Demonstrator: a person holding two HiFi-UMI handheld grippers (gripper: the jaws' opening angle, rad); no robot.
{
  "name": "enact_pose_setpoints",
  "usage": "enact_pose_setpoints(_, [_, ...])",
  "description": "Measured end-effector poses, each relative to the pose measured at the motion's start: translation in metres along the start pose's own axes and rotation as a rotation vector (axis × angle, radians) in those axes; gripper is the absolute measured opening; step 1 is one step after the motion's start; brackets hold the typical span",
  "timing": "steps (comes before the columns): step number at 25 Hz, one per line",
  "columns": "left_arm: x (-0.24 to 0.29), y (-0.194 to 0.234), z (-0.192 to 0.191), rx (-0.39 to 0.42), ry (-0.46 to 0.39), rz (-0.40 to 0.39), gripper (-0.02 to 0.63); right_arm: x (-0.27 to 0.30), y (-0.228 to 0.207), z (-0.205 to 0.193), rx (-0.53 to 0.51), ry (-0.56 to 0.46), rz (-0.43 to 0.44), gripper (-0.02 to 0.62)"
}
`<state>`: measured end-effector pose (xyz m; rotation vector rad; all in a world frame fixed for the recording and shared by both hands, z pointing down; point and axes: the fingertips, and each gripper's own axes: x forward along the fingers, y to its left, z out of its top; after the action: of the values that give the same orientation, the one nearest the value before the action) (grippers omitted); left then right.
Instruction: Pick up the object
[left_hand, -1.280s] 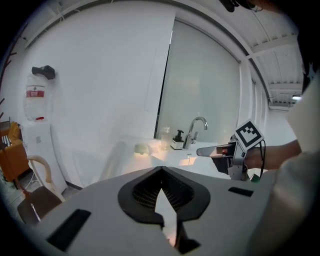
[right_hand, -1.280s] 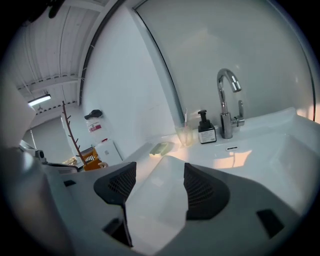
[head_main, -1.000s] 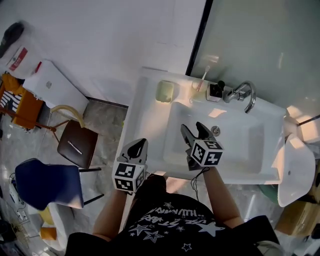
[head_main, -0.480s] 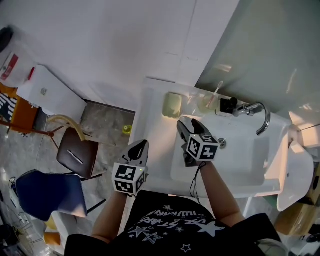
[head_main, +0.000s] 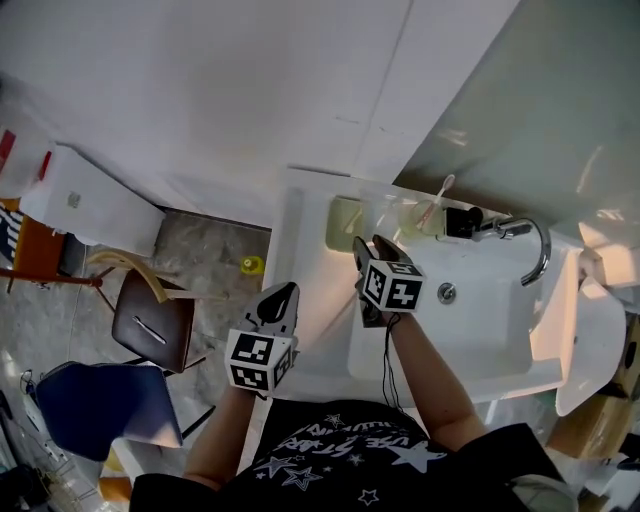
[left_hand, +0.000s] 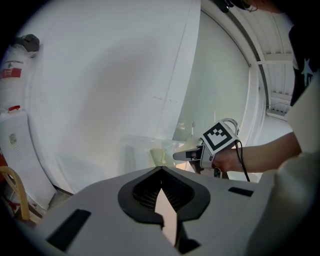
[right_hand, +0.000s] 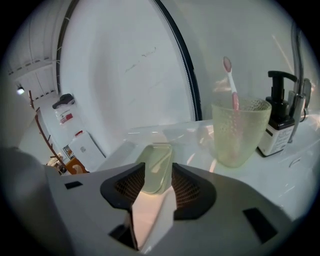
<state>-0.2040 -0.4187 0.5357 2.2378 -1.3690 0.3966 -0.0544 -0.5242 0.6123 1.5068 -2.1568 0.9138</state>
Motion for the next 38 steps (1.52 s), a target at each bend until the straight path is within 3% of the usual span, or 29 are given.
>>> enact_pose_setpoints(7, [0.014,0.004,-0.009,-0.030,0.029,-0.023,0.017,0.029,-0.012,-0.005,0.038,0.049,-0.042,0.158])
enact_pose_setpoints(14, [0.022,0.003,-0.011,-0.036,0.035,-0.030,0.017,0.042,-0.012,-0.013,0.018,0.105,-0.049,0.147])
enact_pose_setpoints(19, [0.025,0.001,-0.010,-0.037,0.029,-0.040,0.017,0.044,-0.019,-0.015,-0.012,0.116,-0.114,0.085])
enact_pose_setpoints(24, [0.028,0.003,-0.011,-0.045,0.031,-0.032,0.017,0.046,-0.017,-0.014,-0.052,0.124,-0.152,0.068])
enact_pose_setpoints(29, [0.029,0.002,-0.011,-0.043,0.031,-0.028,0.017,0.046,-0.019,-0.013,-0.022,0.117,-0.183,0.048])
enact_pose_setpoints(38, [0.018,-0.002,-0.010,-0.040,0.037,-0.028,0.017,0.032,-0.017,-0.010,0.066,0.101,-0.162,0.031])
